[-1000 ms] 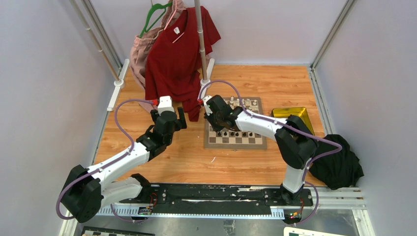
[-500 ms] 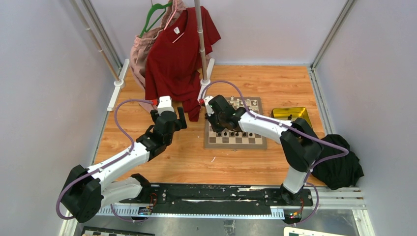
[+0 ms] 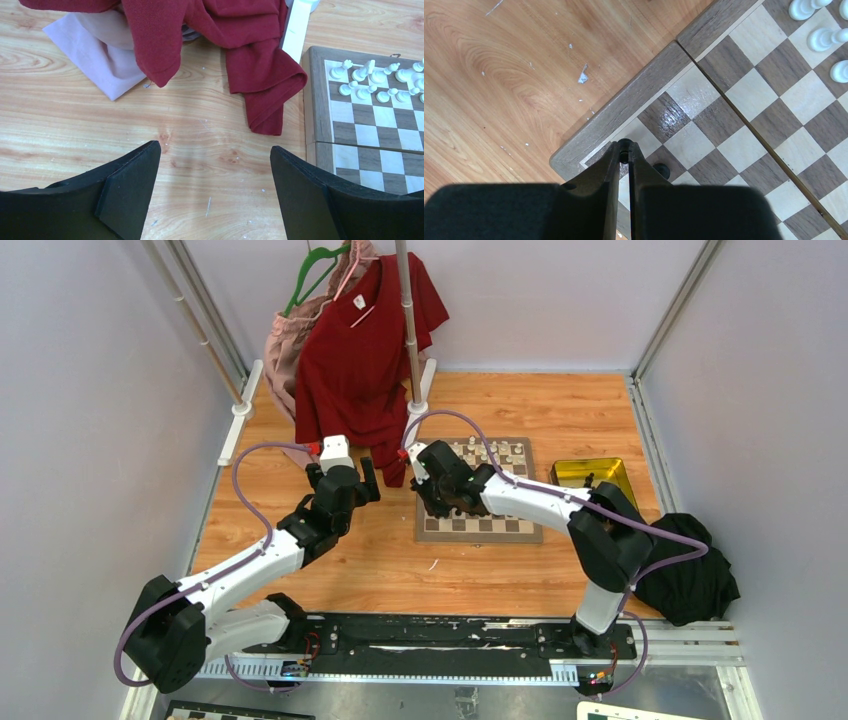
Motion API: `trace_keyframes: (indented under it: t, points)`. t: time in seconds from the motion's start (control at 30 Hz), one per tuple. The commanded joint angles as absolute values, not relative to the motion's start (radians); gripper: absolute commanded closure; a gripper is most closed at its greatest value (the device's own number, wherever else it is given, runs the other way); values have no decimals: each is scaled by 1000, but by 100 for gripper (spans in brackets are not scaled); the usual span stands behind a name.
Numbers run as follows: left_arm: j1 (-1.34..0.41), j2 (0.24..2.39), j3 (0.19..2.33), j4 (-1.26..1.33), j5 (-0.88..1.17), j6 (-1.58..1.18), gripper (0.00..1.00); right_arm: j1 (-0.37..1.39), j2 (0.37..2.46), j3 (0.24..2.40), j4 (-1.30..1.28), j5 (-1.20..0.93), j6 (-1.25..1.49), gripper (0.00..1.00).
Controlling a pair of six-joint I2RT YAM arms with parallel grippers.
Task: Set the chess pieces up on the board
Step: Place the chess piece on the chessboard.
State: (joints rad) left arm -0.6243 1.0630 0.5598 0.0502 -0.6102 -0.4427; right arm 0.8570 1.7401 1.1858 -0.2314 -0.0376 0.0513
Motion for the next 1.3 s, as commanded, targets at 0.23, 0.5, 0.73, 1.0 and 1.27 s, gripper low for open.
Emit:
trace_keyframes:
  t: [0.23,0.5,0.73,1.0,1.27]
  points:
    - [-618,1046,543,73,-628,-449,14,876,1763,1174,-225,-24,63,95]
    - [-619,1045,540,75,-627,-448,14,876,1775,1184,-224,-6,51,95]
    - [-618,1053,541,83,-626,-446,14,875,1783,1192,-228,-1,34,95]
    - [-618,1058,542,84,-626,-443,14,873,1796,1207,-239,-1,30,92]
    - [-620,1059,550,82,-625,-449,12,873,1783,1225,-255,-10,21,69]
